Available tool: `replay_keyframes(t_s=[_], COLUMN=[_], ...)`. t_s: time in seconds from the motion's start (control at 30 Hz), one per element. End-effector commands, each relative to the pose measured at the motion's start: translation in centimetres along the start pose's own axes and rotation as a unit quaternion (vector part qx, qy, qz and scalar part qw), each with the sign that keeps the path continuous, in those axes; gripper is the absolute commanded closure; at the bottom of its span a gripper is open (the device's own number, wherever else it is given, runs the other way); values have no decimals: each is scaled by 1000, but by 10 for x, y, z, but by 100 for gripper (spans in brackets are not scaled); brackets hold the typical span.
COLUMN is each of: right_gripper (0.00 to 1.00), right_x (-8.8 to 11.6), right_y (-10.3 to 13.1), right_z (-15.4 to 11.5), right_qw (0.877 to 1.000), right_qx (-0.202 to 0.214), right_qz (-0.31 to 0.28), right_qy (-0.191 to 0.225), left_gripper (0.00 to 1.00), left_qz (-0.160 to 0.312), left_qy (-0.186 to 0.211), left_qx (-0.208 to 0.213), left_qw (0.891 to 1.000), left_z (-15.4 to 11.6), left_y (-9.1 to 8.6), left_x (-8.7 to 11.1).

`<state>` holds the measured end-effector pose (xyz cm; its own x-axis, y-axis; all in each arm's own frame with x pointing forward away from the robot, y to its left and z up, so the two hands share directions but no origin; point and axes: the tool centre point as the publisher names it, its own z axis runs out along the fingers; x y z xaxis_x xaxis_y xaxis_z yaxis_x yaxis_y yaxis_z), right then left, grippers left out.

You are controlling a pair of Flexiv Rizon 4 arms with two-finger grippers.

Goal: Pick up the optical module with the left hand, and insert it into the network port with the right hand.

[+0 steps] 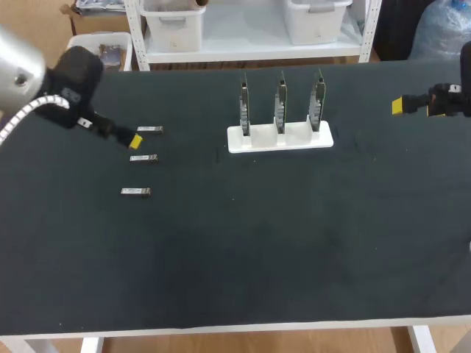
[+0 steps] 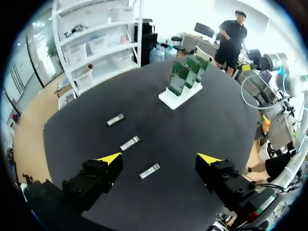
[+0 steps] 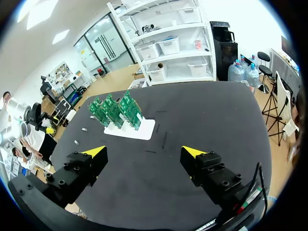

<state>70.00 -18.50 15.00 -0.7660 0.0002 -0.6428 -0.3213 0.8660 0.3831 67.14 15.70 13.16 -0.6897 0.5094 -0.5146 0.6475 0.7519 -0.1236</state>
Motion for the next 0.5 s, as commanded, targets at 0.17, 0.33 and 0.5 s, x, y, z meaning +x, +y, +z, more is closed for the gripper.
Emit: replay_keyframes(t_s=[0.17, 0.33, 0.5], right_gripper=[0, 0, 0], right_x=[0, 0, 0], right_y=[0, 0, 0], right_z=[0, 0, 0], right_qw=[1000, 1000, 1000], right_qx=[0, 0, 0], right_qz=[0, 0, 0], right_qy=[0, 0, 0], left_gripper=[0, 0, 0], left_qz=[-5, -2, -2], left_qy=[45, 55, 55], left_qx=[22, 26, 26], left_qw=[999, 998, 998], left_z=[16, 16, 16], left_y=[4, 3, 3], left_x=[-1, 1, 1])
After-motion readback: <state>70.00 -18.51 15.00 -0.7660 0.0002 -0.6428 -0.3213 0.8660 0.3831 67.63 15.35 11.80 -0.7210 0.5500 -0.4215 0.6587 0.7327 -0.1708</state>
